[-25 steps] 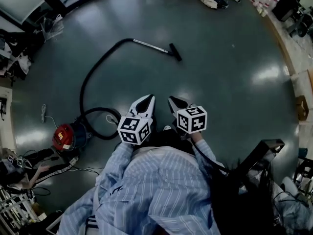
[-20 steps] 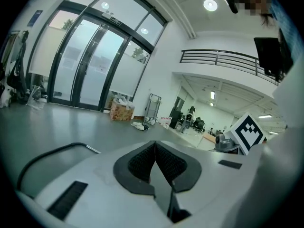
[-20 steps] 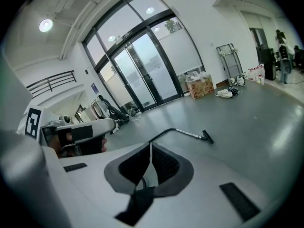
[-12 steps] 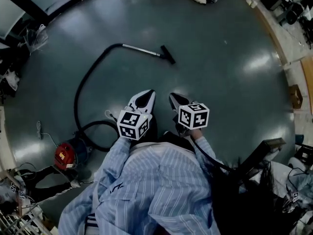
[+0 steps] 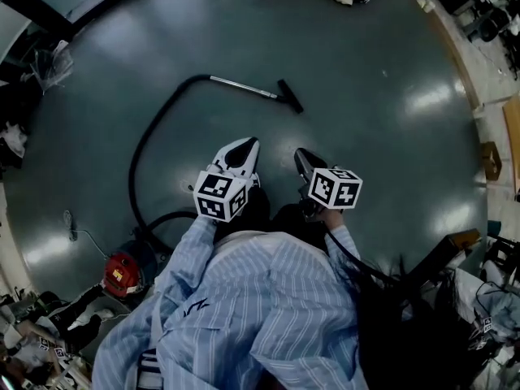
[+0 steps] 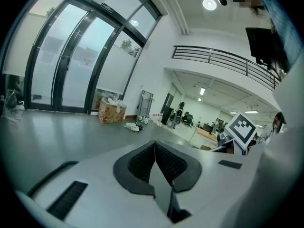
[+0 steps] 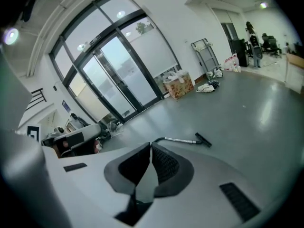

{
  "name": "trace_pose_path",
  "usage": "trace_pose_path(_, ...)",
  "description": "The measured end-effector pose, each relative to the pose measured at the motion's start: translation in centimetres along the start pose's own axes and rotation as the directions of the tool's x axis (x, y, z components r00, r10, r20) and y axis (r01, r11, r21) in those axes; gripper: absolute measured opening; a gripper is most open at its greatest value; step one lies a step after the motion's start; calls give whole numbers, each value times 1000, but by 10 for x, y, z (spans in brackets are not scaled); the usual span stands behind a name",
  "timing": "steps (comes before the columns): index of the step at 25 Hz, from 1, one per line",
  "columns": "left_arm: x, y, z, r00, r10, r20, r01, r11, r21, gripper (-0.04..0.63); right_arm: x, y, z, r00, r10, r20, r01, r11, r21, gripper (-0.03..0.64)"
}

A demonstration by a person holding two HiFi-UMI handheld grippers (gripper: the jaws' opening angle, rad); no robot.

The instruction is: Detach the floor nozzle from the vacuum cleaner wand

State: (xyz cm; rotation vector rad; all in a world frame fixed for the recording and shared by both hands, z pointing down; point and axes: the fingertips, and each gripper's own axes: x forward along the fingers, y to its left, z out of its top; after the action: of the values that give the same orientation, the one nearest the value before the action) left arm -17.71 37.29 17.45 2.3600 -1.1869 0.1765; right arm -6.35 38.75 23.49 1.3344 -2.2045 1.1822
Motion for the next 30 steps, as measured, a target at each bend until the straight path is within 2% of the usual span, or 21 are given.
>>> trace_pose_path(5, 10, 45, 5, 999, -22, -28, 20, 998, -67, 8, 21, 0, 11, 998, -61, -1, 61, 997, 49, 17)
trace_pose_path(9, 33, 57, 13, 999, -48, -25, 45, 994, -96, 8, 27, -15, 27, 996, -86, 1, 86, 993, 77, 17)
trace_pose_path(14, 78, 58, 14, 997, -36, -63, 27, 990, -138, 8, 33, -58, 44, 996, -90, -29, 92, 991, 93, 17)
trace_pose_path(18, 113, 73, 22, 997, -9, -77, -3, 988, -157, 8, 55, -83, 78, 997, -71, -41, 74, 993, 92, 17)
trace_pose_path(21, 146, 73, 34, 995, -47, -93, 33, 989, -143, 8, 68, -99, 115, 998, -53, -38, 56, 996, 63, 17)
trace_pose_path(25, 196, 66, 51, 985, -96, -141, 85, 993, -79, 9, 81, -128, 158, 999, -14, -49, 16, 999, 42, 17)
trace_pose_path(28, 227, 69, 54, 978, -89, -188, 82, 996, -47, 9, 94, -152, 176, 997, 6, -81, -2, 999, 51, 17)
trace_pose_path(30, 240, 75, 56, 978, -67, -196, 57, 997, -56, 9, 104, -164, 185, 995, 20, -95, -15, 999, 48, 18)
